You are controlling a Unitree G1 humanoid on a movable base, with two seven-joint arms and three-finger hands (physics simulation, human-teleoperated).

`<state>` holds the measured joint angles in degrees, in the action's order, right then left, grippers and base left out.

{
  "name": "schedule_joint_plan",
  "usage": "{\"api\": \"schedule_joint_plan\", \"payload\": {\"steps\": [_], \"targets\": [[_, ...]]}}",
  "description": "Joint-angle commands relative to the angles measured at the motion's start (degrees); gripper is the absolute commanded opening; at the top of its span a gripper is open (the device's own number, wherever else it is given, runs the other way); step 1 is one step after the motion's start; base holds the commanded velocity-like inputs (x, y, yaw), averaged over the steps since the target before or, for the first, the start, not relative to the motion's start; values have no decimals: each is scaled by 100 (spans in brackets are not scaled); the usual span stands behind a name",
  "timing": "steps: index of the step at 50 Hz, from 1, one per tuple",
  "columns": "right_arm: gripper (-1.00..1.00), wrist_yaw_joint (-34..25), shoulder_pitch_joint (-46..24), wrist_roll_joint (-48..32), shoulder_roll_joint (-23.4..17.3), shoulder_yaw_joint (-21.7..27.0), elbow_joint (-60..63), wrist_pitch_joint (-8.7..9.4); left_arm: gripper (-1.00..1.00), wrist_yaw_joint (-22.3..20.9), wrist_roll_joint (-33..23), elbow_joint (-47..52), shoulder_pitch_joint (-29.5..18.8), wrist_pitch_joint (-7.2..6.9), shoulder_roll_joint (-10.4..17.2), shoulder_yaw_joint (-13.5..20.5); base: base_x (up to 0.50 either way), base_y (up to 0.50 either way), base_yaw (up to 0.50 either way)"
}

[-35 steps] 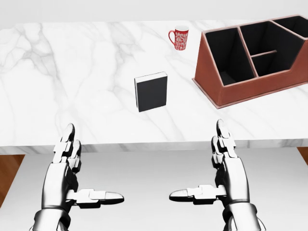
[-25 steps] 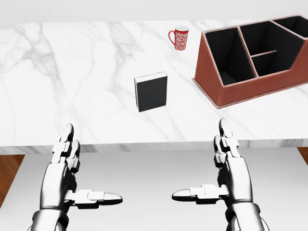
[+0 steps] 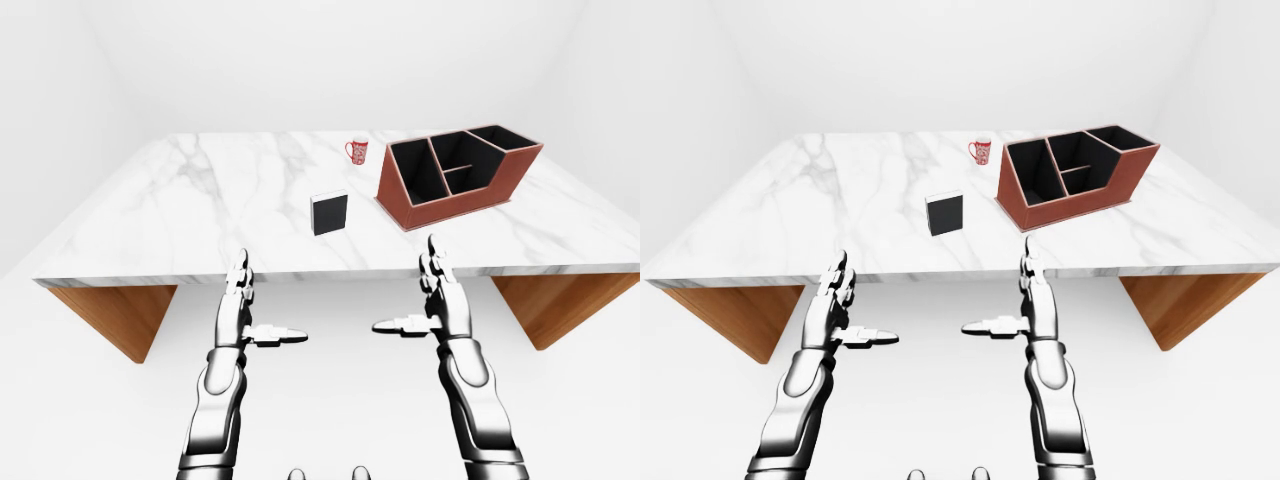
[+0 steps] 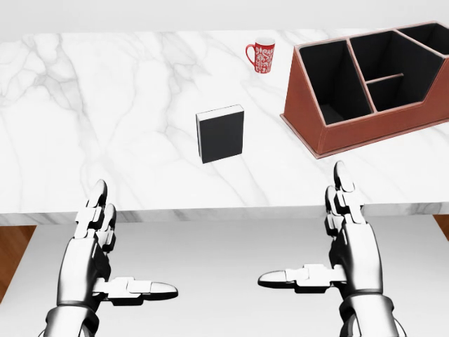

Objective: Pick up the book and place it in the left compartment of the caddy.

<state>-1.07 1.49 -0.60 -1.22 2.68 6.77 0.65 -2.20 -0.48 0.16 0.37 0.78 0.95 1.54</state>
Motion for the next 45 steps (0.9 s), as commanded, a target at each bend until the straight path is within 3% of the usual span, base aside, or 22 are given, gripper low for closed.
{"api": "schedule_joint_plan", "payload": {"steps": [1, 3, 6, 16, 18, 23, 45], "targets": [[100, 67, 106, 69, -4, 181, 710, 262, 100, -2, -14, 8, 0, -13, -2, -4, 0, 0, 0], [100, 146, 97, 126, -8, 292, 807, 264, 100, 0, -17, -11, -3, 5, -1, -2, 0, 0, 0], [100, 158, 115, 276, -34, 399, 1067, 433, 100, 3, -22, -12, -6, 4, 3, 2, 0, 0, 0], [100, 220, 70, 528, -108, 746, 1508, 435, 100, 7, -54, -58, -19, 40, 10, 4, 0, 0, 0], [100, 231, 65, 597, -134, 835, 1663, 435, 100, 12, -61, 29, 7, -28, 2, -7, 0, 0, 0], [100, 322, -6, 801, -228, 1211, 1743, 435, 100, 22, -76, 38, 16, -36, -1, -10, 0, 0, 0], [100, 341, -114, 1653, -713, 2499, 2064, 435, 100, 36, -106, -112, -29, 60, 2, -10, 0, 0, 0]]}}
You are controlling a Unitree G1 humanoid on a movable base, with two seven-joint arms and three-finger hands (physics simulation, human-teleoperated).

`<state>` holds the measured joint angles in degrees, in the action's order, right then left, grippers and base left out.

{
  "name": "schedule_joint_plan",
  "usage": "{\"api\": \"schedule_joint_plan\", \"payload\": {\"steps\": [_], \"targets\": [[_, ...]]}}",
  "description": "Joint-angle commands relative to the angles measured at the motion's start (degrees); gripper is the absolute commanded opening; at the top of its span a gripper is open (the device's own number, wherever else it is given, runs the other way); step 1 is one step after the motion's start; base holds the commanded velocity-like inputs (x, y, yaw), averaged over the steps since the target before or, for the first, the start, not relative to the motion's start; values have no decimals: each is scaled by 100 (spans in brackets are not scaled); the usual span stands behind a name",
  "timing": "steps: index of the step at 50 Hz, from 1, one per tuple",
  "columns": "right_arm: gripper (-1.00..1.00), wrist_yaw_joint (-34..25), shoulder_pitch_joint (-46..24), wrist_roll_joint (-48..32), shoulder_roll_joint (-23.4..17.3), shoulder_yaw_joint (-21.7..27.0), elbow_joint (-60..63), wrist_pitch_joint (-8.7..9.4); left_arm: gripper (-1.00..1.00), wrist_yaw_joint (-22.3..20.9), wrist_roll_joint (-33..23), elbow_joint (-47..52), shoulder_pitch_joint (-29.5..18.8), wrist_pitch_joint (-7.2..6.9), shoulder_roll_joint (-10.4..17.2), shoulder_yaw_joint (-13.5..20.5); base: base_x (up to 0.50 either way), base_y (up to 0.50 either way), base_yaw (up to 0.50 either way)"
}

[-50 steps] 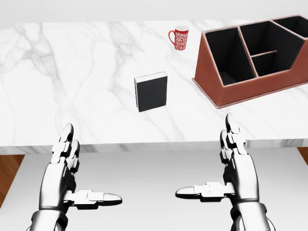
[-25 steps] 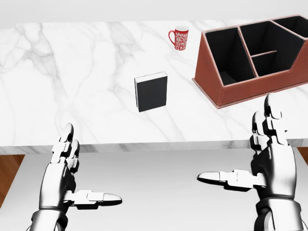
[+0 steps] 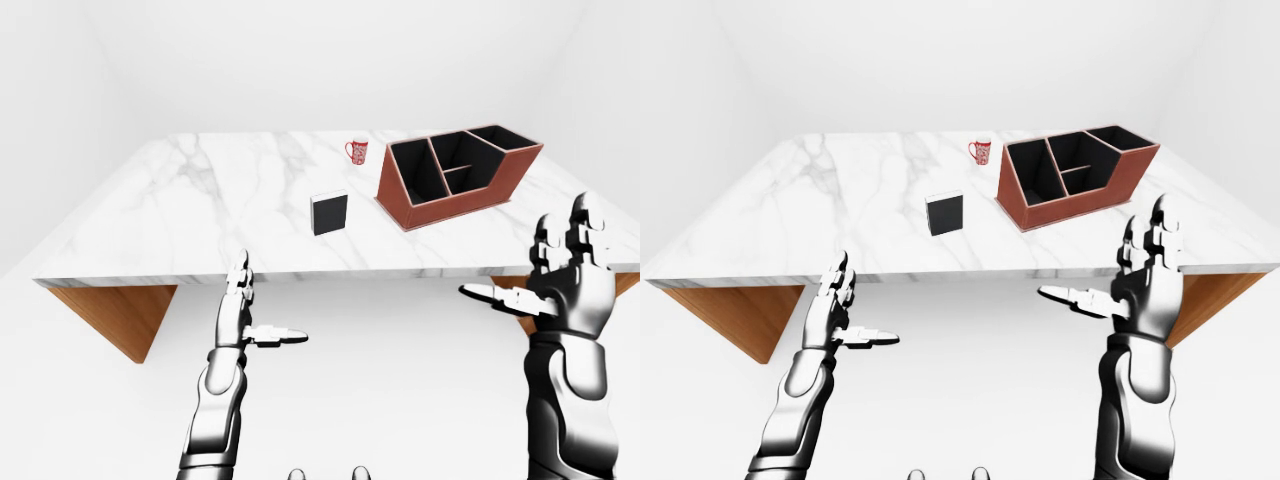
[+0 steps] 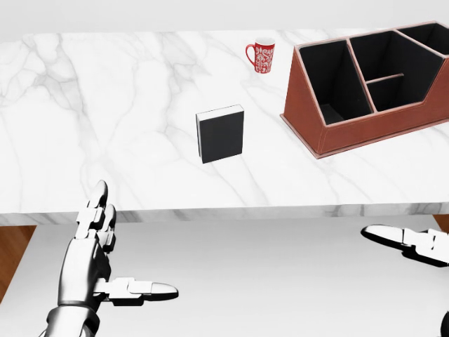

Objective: Pick up the book and place it in the left compartment of the caddy.

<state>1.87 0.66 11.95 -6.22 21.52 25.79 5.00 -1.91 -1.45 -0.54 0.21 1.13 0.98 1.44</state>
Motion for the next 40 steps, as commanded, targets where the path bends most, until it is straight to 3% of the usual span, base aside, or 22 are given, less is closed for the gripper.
{"api": "schedule_joint_plan", "payload": {"steps": [1, 10, 15, 35, 40], "targets": [[100, 52, -28, 440, -223, 653, 174, 0, 100, 7, -9, -55, -15, 34, 1, 1, 0, 0, 0], [100, 97, -29, 734, -361, 1027, 209, 0, 100, 14, -13, 55, 22, -43, -10, -18, 0, 0, 0], [100, 148, 22, 1042, -463, 1393, 329, 0, 100, 9, -1, -92, -32, 47, 4, 7, 0, 0, 0], [100, 321, 117, 1823, -799, 2274, 281, 0, 100, 15, -23, 35, 13, -32, -3, -9, 0, 0, 0], [100, 377, 144, 2003, -843, 2434, 203, 0, 100, 15, -29, -7, 4, 10, -1, -6, 0, 0, 0]]}}
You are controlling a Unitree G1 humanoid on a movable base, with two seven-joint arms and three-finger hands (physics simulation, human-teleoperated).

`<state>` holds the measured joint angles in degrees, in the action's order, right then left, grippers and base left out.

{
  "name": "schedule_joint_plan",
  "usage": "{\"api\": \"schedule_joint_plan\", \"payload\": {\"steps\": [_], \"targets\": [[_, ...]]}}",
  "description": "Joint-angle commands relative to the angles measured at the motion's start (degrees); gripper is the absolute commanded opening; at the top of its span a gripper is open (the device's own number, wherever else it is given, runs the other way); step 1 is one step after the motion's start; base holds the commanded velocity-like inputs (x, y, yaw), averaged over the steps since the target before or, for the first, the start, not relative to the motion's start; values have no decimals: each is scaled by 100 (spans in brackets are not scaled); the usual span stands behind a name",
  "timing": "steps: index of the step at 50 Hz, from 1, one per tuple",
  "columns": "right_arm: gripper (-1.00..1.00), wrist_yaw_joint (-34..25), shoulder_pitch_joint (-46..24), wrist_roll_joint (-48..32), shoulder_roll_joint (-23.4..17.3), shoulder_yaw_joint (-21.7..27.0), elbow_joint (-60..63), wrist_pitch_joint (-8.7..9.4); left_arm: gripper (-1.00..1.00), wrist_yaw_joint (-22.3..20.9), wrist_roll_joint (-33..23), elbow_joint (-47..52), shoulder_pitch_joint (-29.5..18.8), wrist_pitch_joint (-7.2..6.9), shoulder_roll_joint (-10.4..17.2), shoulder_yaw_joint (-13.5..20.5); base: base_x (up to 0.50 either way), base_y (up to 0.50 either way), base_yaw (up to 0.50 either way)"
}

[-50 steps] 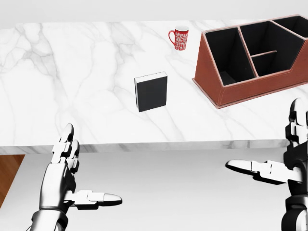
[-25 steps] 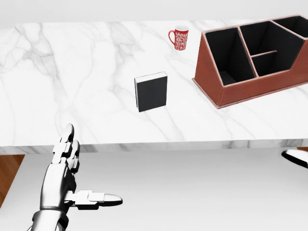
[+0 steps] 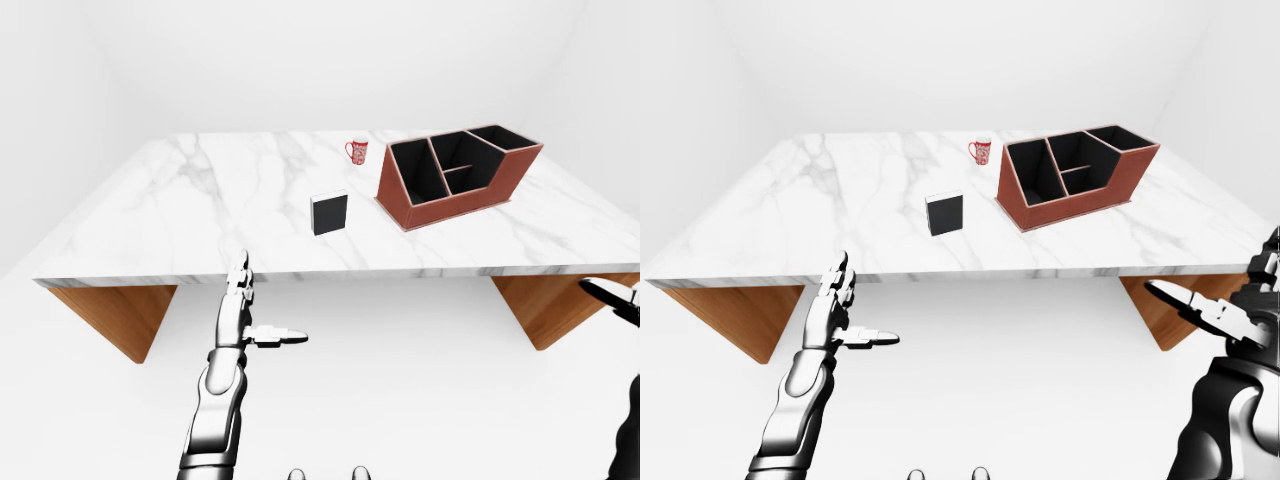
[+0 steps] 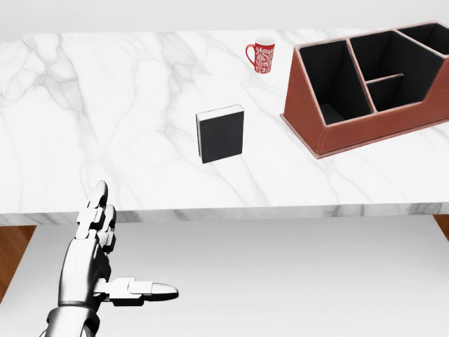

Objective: Pick up the book and place it in the left compartment of the caddy.

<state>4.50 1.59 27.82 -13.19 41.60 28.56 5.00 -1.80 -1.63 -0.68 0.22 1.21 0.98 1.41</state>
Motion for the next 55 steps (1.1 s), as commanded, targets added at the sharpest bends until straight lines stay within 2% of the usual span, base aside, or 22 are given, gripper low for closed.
{"api": "schedule_joint_plan", "payload": {"steps": [1, 7, 12, 15, 17, 24, 26, 31, 37, 41, 44, 47, 55], "targets": [[100, 132, 52, 475, -166, 457, -87, 0, 100, 7, -12, 6, 2, -5, -1, -2, 0, 0, 0], [100, 151, 101, 706, -258, 684, -178, 0, 100, 5, -10, -76, -30, 44, 5, 9, 0, 0, 0], [100, 197, 82, 705, -304, 652, -160, 0, 100, 16, -36, 67, 24, -50, -4, -16, 0, 0, 0], [100, 199, 90, 752, -328, 720, -175, 0, 100, 12, -27, -22, -4, 11, 1, -1, 0, 0, 0], [100, 212, 92, 767, -350, 765, -227, 0, 100, 14, -25, 26, 4, -34, -3, -6, 0, 0, 0], [100, 282, 141, 993, -401, 930, -268, 0, 100, 9, -18, -61, -22, 29, 4, 6, 0, 0, 0], [100, 266, 153, 987, -409, 962, -325, 0, 100, 18, -28, 5, 4, -12, -3, -6, 0, 0, 0], [100, 236, 182, 1123, -431, 1072, -528, 0, 100, 14, -17, -38, -11, 13, -2, -1, 0, 0, 0], [100, 260, 234, 1321, -469, 1182, -625, 0, 100, 18, -20, 17, 9, -27, -4, -6, 0, 0, 0], [100, 288, 259, 1391, -510, 1232, -662, 0, 100, 13, -19, -48, -8, 26, 2, 1, 0, 0, 0], [100, 317, 274, 1468, -540, 1290, -650, 0, 100, 12, -18, -43, -8, 19, 2, 1, 0, 0, 0], [100, 308, 279, 1478, -540, 1310, -669, 0, 100, 16, -24, 65, 23, -59, -8, -15, 0, 0, 0], [100, 307, 287, 1420, -543, 1292, -693, 0, 100, 19, -38, -38, -4, 23, 0, -7, 0, 0, 0]]}}
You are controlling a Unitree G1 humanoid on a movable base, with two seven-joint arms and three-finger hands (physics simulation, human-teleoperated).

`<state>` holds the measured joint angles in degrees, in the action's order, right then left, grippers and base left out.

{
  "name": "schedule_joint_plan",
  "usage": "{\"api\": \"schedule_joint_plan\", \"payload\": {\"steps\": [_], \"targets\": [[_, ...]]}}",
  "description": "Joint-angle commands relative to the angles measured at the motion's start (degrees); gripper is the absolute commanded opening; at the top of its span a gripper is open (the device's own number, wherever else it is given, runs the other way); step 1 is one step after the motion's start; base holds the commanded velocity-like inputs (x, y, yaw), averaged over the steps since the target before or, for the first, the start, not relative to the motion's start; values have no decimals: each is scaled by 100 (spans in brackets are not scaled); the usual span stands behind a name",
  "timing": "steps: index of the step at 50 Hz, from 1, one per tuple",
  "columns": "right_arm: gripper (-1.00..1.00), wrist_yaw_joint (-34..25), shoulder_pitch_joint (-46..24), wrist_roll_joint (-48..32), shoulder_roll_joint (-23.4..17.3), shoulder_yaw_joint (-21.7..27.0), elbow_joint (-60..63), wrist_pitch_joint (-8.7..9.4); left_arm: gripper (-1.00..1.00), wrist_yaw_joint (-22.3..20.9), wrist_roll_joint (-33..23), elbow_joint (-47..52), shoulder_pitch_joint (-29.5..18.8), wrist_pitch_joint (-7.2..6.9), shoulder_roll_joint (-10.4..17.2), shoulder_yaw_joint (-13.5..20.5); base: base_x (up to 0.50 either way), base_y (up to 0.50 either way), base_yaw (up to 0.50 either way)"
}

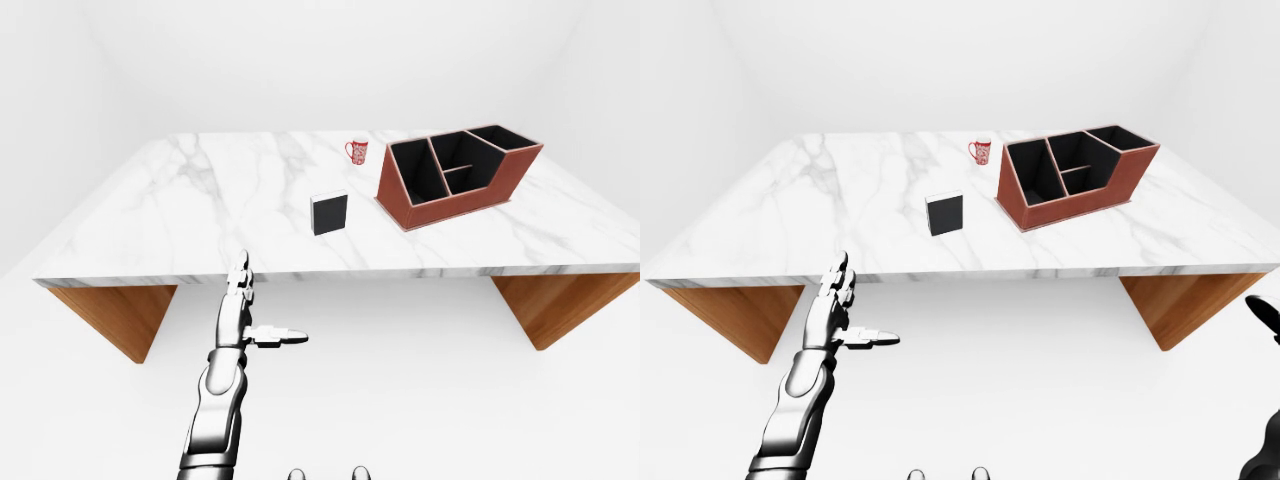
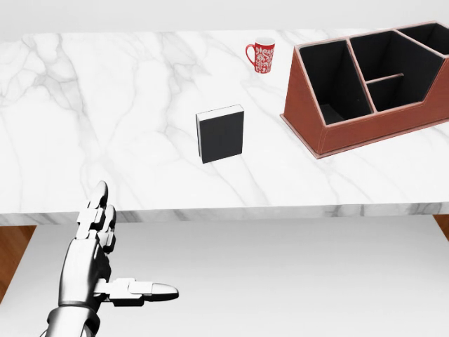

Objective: Pick up the book and place it in the left compartment of the caddy.

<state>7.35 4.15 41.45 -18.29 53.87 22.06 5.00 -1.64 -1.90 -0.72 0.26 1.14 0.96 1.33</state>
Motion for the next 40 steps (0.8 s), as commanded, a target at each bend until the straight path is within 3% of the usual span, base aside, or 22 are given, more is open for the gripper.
{"api": "schedule_joint_plan", "payload": {"steps": [1, 40], "targets": [[100, 28, 33, 66, -29, 68, -25, 0, 100, 3, -13, -28, -5, 25, 2, -2, 0, 0, 0], [100, 30, 18, 32, 6, 53, 142, 0, 100, -1, -28, 8, 2, -5, -4, -16, 0, 0, 0]]}}
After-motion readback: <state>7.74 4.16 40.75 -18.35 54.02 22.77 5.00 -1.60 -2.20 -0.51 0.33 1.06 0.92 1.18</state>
